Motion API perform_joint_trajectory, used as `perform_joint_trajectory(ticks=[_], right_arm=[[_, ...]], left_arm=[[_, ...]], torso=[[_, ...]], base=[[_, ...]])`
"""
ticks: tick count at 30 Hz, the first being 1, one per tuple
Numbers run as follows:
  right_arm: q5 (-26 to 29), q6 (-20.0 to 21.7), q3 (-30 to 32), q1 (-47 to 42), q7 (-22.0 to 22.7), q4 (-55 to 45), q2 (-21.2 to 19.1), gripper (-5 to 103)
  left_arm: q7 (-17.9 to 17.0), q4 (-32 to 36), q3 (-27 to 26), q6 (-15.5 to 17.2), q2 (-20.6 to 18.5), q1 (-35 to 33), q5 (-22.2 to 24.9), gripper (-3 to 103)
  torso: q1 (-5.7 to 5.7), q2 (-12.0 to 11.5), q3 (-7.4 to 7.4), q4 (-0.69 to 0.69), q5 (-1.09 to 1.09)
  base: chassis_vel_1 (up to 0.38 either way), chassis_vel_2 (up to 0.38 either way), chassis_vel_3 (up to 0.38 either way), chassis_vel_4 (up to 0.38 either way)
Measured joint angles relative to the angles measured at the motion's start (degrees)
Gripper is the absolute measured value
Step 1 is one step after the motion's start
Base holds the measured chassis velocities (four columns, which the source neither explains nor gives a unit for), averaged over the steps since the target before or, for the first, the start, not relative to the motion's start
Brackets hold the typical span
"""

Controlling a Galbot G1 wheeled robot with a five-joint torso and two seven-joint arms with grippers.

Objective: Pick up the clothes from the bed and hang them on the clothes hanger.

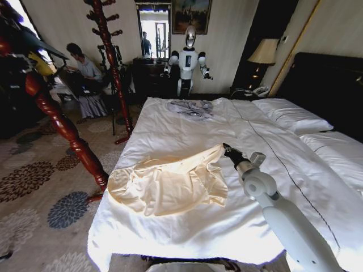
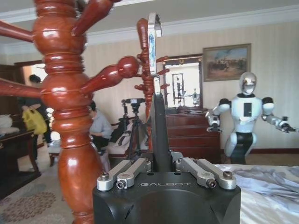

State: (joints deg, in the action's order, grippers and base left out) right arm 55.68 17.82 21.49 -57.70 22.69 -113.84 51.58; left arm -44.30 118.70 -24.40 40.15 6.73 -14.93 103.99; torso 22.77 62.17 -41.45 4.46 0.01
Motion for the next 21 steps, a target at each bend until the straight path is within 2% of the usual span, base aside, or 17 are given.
perform_joint_trajectory(ticks=[3, 6, 7, 8, 9, 10, 11, 15, 16, 19, 20, 21], right_arm=[[-0.01, -0.01, 0.32, -0.17, 0.01, 0.25, 0.24, 0], [-0.21, -0.16, 1.26, -1.12, -0.01, 0.43, 0.19, 0], [-0.21, -0.16, 1.26, -1.12, -0.01, 0.43, 0.19, 0], [-0.24, -0.19, 1.4, -1.23, -0.02, 0.43, 0.15, 0], [-0.26, -0.25, 1.66, -1.4, -0.04, 0.43, 0.09, 0], [-0.26, -0.27, 1.83, -1.48, -0.05, 0.45, 0.07, 0], [-0.26, -0.27, 1.83, -1.48, -0.05, 0.45, 0.07, 0], [-0.33, -0.31, 2.06, -1.6, -0.03, 1.03, 0.05, 0], [-0.33, -0.31, 2.06, -1.6, -0.03, 1.03, 0.05, 0], [-0.33, -0.35, 2.07, -1.67, -0.01, 1.36, -0.01, 0], [-0.32, -0.37, 2.07, -1.76, -0.01, 1.4, -0.08, 0], [-0.32, -0.37, 2.07, -1.76, -0.01, 1.4, -0.08, 0]], left_arm=[[0.93, 1.43, 0.58, -0.45, 0.0, -0.28, -0.51, 16], [7.81, 3.19, 3.05, -2.3, 0.88, -2.01, -5.74, 16], [7.81, 3.19, 3.05, -2.3, 0.88, -2.01, -5.74, 16], [9.58, 3.37, 3.42, -2.64, 1.16, -2.42, -6.78, 16], [13.23, 3.77, 4.3, -3.33, 1.82, -3.32, -8.5, 16], [15.46, 4.07, 5.01, -3.93, 2.51, -4.05, -9.5, 16], [15.46, 4.07, 5.01, -3.93, 2.51, -4.05, -9.5, 16], [20.98, 5.38, 7.99, -6.61, 6.1, -9.25, -15.94, 16], [20.98, 5.38, 7.99, -6.61, 6.1, -9.25, -15.94, 16], [25.84, 5.43, 8.31, -9.11, 7.34, -14.21, -20.1, 16], [28.79, 5.16, 8.29, -10.7, 7.75, -16.43, -22.37, 16], [28.79, 5.16, 8.29, -10.7, 7.75, -16.43, -22.37, 16]], torso=[[0.0, 0.0, 0.0, -0.01, 0.01], [0.0, 0.0, 0.0, 0.01, 0.01], [0.0, 0.0, 0.0, 0.01, 0.01], [0.0, 0.0, 0.0, 0.01, 0.0], [0.0, 0.0, 0.0, 0.01, 0.0], [0.0, 0.0, 0.0, 0.01, 0.01], [0.0, 0.0, 0.0, 0.01, 0.01], [0.0, 0.0, 0.0, 0.01, 0.0], [0.0, 0.0, 0.0, 0.01, 0.0], [0.0, 0.0, 0.0, 0.0, 0.0], [0.0, 0.0, 0.0, 0.0, 0.0], [0.0, 0.0, 0.0, 0.0, 0.0]], base=[[0.0, 0.0, 0.0, 0.0], [0.0, 0.0, 0.0, 0.0], [0.0, 0.0, 0.0, 0.0], [0.0, 0.0, 0.0, 0.0], [0.0, 0.0, 0.0, 0.0], [0.0, 0.0, 0.0, 0.0], [0.0, 0.0, 0.0, 0.0], [0.0, 0.0, 0.0, 0.0], [0.0, 0.0, 0.0, 0.0], [0.0, 0.0, 0.0, 0.0], [0.0, 0.0, 0.0, 0.0], [0.0, 0.0, 0.0, 0.0]])
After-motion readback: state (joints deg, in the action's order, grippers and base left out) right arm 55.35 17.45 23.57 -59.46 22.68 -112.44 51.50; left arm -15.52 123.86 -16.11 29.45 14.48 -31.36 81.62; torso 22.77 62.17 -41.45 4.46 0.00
